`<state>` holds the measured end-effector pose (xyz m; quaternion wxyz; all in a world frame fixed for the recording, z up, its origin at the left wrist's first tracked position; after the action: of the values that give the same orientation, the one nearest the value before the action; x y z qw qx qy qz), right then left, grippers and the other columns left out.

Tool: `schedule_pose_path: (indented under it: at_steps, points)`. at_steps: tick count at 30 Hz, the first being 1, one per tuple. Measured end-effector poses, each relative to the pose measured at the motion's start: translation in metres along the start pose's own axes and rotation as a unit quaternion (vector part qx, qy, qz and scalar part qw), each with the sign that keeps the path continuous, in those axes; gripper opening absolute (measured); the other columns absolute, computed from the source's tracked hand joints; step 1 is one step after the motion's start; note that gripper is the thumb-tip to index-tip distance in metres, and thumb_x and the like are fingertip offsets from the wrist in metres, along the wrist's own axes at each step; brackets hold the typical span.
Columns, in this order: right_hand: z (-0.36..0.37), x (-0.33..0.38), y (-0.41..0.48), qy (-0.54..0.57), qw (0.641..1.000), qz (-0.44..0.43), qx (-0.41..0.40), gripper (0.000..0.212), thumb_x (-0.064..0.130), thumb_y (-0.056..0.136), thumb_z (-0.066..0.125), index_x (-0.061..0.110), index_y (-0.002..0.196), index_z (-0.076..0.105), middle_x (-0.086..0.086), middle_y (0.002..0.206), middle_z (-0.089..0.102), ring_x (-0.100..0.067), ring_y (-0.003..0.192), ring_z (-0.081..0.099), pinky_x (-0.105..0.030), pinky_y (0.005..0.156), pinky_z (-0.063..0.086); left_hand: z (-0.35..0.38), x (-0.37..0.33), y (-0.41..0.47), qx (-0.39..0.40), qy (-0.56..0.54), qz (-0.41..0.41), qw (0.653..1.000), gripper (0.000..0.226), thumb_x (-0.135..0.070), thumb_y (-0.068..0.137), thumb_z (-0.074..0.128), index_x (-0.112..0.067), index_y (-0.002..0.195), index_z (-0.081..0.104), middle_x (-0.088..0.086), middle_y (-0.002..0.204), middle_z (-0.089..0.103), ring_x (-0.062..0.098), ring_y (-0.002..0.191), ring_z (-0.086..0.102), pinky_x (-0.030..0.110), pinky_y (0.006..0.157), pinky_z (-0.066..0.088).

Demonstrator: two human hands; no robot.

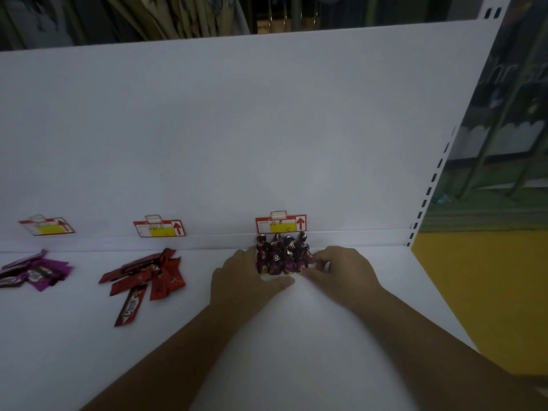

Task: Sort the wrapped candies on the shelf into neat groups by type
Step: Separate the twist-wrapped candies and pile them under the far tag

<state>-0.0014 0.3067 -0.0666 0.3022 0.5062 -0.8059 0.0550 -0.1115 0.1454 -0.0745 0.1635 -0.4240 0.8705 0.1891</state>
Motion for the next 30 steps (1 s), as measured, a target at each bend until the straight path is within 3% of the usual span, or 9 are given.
schedule_pose_path:
  at_steps: [3, 12, 23, 28, 30]
  points:
    - [0.000, -0.001, -0.001, 0.006, 1.000, -0.013, 0.003, 0.017, 0.053, 0.078, 0.063, 0.041, 0.086, 0.071, 0.015, 0.070, 0.056, -0.003, 0.067, 0.050, -0.019, 0.055, 0.033, 0.003, -0.006, 0.003, -0.012, 0.027, -0.012, 0.999, 0.077, -0.079, 0.059, 0.055, -0.031, 0.118, 0.052, -0.007, 0.110, 0.057, 0.016, 0.107, 0.053, 0.035, 0.092, 0.037]
    - [0.004, -0.003, 0.001, -0.002, 1.000, -0.004, 0.000, 0.019, 0.051, 0.079, 0.061, 0.042, 0.092, 0.070, 0.016, 0.069, 0.054, -0.004, 0.070, 0.051, -0.019, 0.058, 0.033, 0.003, -0.006, 0.006, -0.026, 0.006, -0.011, 1.000, 0.065, -0.076, 0.063, 0.057, -0.027, 0.107, 0.058, -0.005, 0.100, 0.058, 0.017, 0.098, 0.057, 0.034, 0.087, 0.044]
    - [0.005, -0.003, 0.002, -0.017, 1.000, 0.001, -0.009, 0.021, 0.052, 0.078, 0.059, 0.038, 0.088, 0.070, 0.015, 0.076, 0.059, -0.005, 0.073, 0.052, -0.018, 0.057, 0.032, 0.001, -0.008, 0.006, -0.025, -0.057, -0.028, 0.998, 0.060, -0.064, 0.065, 0.064, -0.030, 0.114, 0.056, -0.008, 0.108, 0.062, 0.015, 0.103, 0.057, 0.036, 0.091, 0.044]
    - [0.006, -0.003, 0.002, -0.017, 1.000, 0.006, -0.014, 0.023, 0.053, 0.077, 0.058, 0.036, 0.086, 0.070, 0.017, 0.072, 0.057, -0.004, 0.071, 0.052, -0.020, 0.058, 0.033, -0.007, 0.004, 0.003, -0.001, -0.145, -0.054, 0.988, 0.066, -0.043, 0.067, 0.077, -0.021, 0.123, 0.049, -0.007, 0.099, 0.057, 0.012, 0.087, 0.055, 0.026, 0.074, 0.044]
    - [0.007, -0.003, 0.002, -0.016, 1.000, 0.008, -0.013, 0.023, 0.053, 0.077, 0.059, 0.036, 0.086, 0.070, 0.017, 0.071, 0.057, -0.004, 0.071, 0.052, -0.019, 0.058, 0.033, -0.009, 0.011, 0.002, -0.012, -0.140, -0.050, 0.989, 0.053, -0.034, 0.071, 0.077, -0.017, 0.116, 0.052, -0.008, 0.091, 0.054, 0.008, 0.077, 0.052, 0.019, 0.065, 0.040]
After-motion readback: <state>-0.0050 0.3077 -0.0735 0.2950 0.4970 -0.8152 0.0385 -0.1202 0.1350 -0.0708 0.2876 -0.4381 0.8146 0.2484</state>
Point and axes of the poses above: each hand's wrist, its own y-axis towards the middle knuckle, its own z-axis out of the palm, x = y × z, the point moved 1 cm from there along y, towards the middle knuckle
